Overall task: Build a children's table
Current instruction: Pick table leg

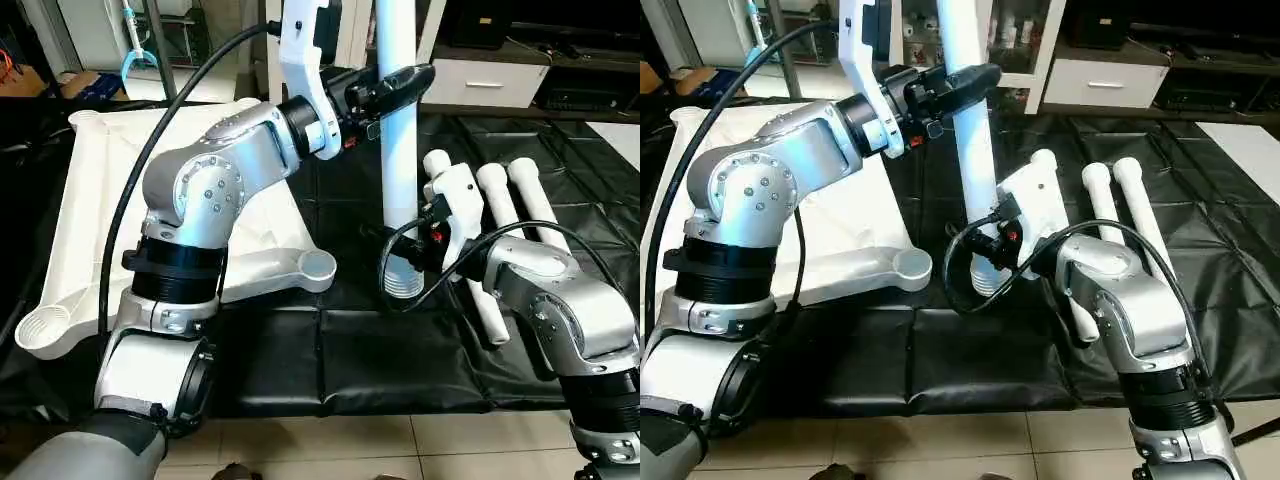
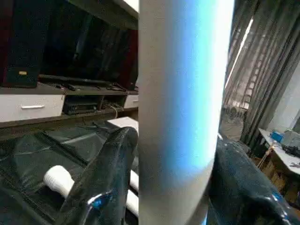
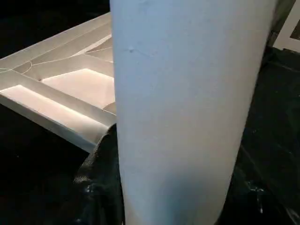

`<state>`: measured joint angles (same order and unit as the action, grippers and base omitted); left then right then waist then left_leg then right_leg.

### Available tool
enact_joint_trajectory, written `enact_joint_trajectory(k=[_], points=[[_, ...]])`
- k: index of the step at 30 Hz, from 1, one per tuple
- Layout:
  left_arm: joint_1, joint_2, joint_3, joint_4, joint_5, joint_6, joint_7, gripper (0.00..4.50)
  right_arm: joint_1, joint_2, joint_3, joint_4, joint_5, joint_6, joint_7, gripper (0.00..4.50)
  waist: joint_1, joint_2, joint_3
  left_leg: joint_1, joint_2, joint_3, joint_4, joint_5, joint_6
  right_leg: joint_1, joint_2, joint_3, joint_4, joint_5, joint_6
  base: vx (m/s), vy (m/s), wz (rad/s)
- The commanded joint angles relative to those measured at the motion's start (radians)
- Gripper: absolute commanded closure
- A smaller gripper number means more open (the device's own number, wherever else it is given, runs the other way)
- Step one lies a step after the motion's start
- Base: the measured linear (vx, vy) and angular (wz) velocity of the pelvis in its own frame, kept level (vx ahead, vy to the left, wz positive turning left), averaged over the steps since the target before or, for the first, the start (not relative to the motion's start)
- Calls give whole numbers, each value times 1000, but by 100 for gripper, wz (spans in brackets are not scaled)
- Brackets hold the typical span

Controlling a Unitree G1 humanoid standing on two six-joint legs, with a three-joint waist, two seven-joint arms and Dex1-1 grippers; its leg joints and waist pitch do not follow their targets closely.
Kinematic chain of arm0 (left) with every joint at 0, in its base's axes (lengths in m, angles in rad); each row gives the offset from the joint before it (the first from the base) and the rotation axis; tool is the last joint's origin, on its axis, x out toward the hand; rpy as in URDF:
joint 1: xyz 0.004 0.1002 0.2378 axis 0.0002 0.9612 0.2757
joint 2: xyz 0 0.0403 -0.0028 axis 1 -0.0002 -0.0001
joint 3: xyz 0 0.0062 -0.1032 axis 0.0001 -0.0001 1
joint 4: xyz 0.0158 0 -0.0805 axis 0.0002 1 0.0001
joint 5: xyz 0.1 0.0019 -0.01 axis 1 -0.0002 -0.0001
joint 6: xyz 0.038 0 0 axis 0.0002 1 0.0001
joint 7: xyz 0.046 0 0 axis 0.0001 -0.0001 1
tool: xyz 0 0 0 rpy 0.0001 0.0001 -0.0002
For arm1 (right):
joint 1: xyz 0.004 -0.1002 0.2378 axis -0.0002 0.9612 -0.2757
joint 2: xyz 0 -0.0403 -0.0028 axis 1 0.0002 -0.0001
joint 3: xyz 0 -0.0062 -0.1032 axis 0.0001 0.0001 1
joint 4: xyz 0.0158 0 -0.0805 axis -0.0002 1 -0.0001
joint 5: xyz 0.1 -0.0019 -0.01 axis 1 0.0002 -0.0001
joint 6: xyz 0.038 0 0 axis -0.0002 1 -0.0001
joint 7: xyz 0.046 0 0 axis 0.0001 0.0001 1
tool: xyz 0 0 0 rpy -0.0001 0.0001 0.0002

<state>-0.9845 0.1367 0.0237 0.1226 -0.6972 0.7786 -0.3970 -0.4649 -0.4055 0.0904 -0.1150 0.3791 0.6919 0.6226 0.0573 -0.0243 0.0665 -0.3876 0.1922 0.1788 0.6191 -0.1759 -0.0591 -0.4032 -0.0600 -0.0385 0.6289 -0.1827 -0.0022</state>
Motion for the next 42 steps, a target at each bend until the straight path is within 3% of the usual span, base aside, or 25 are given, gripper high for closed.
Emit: enact_joint_trajectory(k=[1, 8, 10, 16, 28, 42], points=[[-32, 10, -1, -32, 18, 3, 15, 240, -24, -1, -4, -4, -11, -31, 3, 266, 0, -4, -74, 20, 26, -8, -68, -173, -19, 48, -61, 38, -84, -236, -169, 0, 0, 0], [-43, 7, -10, -67, 14, 17, 10, 282, -31, 8, -10, 14, -25, -51, -14, 266, -3, -3, -73, 20, 26, -8, -69, -182, -24, 47, -60, 38, -84, -235, -171, 0, 0, 0], [-44, 6, -12, -67, 19, 15, 9, 284, -32, 10, -12, 15, -23, -52, -13, 196, -3, -4, -73, 19, 25, -8, -69, -186, -23, 47, -59, 38, -85, -241, -169, 0, 0, 0], [-46, 3, -23, -75, 34, 13, 0, 284, -33, 9, -14, 8, -16, -52, -7, 153, -3, -4, -74, 19, 26, -8, -69, -181, -22, 49, -60, 38, -84, -227, -171, 0, 0, 0], [-36, 20, -46, -83, 70, 3, -19, 284, -29, -7, -16, -12, -5, -42, 8, 147, -3, -7, -72, 19, 26, -8, -70, -182, -20, 47, -60, 38, -86, -254, -158, 0, 0, 0], [-30, 11, -41, -108, 48, 25, -32, 284, -33, -11, -24, 7, -5, -44, 6, 147, -3, -9, -73, 19, 27, -7, -69, -177, -19, 47, -61, 38, -85, -244, -166, 0, 0, 0]])
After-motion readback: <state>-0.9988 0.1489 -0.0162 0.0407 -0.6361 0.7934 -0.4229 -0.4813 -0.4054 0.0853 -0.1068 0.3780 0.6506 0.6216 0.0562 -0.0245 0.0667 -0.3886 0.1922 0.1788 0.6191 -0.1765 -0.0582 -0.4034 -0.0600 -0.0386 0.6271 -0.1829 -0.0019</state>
